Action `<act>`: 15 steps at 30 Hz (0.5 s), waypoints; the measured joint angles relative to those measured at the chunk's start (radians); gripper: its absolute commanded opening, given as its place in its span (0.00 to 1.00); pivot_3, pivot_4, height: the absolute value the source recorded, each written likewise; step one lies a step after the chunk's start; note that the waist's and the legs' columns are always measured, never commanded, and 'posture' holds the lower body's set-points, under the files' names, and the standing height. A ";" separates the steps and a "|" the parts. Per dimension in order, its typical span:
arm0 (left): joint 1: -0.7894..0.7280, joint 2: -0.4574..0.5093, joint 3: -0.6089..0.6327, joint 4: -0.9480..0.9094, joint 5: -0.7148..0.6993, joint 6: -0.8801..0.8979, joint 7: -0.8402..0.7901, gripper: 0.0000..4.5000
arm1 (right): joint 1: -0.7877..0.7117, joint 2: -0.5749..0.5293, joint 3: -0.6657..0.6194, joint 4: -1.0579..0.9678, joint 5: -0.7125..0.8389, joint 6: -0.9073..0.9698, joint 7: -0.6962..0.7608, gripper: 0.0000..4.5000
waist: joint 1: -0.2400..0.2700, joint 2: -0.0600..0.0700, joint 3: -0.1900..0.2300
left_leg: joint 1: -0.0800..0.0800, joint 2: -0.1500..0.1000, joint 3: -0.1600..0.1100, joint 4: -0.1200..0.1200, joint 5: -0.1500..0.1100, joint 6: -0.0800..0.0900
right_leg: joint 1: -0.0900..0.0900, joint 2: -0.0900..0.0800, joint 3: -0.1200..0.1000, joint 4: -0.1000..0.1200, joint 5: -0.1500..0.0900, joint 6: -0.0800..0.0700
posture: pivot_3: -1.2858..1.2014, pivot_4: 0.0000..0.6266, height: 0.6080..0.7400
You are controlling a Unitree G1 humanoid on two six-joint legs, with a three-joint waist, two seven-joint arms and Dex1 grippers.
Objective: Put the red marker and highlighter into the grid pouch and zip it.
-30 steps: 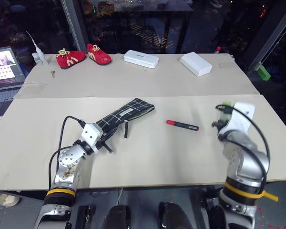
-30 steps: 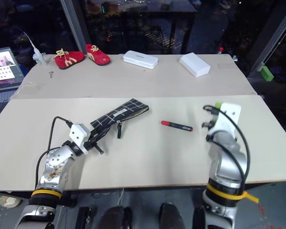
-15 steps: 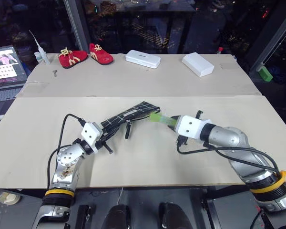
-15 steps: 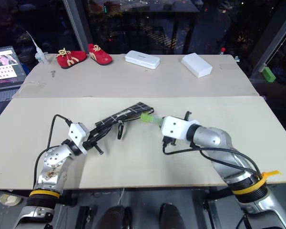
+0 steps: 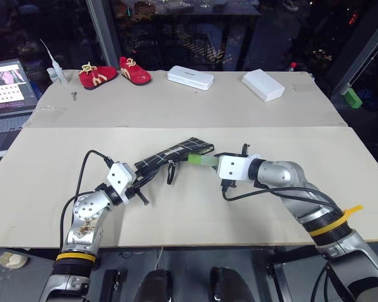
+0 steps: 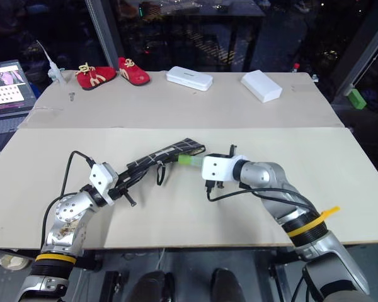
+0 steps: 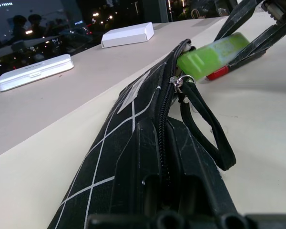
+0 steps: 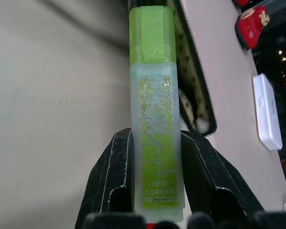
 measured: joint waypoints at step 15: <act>0.000 0.004 -0.003 0.009 0.002 -0.002 -0.017 0.00 | -0.057 0.011 -0.055 0.012 0.026 0.136 0.085 0.23 | -0.003 0.000 0.000 | 0.000 0.000 0.000 0.000 0.000 0.000 | 0.000 0.000 0.000 0.000 0.000 0.000 | 0.52 0.24 1.00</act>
